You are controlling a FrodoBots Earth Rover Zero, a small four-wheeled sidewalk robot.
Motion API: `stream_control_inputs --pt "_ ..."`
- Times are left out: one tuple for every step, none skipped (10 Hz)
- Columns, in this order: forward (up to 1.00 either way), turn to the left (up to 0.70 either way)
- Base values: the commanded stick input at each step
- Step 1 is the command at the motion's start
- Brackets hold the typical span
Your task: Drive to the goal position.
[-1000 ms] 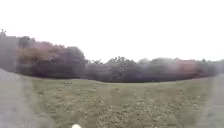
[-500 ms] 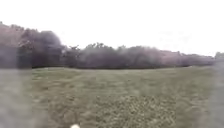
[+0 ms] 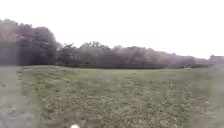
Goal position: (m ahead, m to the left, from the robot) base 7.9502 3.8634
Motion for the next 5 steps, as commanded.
stream_control_inputs --pt "1.00 0.13" --pt "1.00 0.29" --pt "1.00 0.40" --pt "1.00 0.40" --pt "1.00 0.15"
